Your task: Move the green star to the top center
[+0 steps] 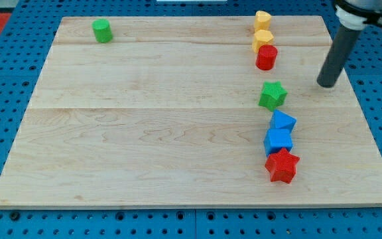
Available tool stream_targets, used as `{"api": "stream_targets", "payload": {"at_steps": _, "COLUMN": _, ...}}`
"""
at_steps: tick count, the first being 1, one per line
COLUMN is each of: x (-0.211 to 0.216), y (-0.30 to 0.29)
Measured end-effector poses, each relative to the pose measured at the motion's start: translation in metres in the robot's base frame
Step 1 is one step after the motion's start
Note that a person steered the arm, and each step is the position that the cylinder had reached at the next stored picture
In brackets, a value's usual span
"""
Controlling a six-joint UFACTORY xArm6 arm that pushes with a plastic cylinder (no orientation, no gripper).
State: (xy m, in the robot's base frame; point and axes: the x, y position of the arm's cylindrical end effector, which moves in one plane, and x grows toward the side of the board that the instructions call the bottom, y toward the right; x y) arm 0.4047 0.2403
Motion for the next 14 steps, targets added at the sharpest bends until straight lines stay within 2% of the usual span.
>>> {"api": "stream_targets", "payload": {"at_steps": 1, "x": 0.034, "y": -0.075}}
{"api": "stream_targets", "payload": {"at_steps": 2, "x": 0.023, "y": -0.147}}
{"api": "stream_targets", "payload": {"at_steps": 3, "x": -0.014, "y": -0.140}}
{"api": "stream_targets", "payload": {"at_steps": 4, "x": 0.006, "y": -0.080}}
{"api": "stream_targets", "payload": {"at_steps": 5, "x": -0.015, "y": -0.086}}
{"api": "stream_targets", "payload": {"at_steps": 7, "x": -0.075, "y": -0.216}}
{"api": "stream_targets", "payload": {"at_steps": 8, "x": -0.085, "y": -0.258}}
{"api": "stream_targets", "payload": {"at_steps": 11, "x": -0.085, "y": -0.265}}
{"api": "stream_targets", "payload": {"at_steps": 12, "x": -0.061, "y": -0.283}}
{"api": "stream_targets", "payload": {"at_steps": 13, "x": -0.057, "y": -0.298}}
{"api": "stream_targets", "payload": {"at_steps": 14, "x": -0.072, "y": -0.278}}
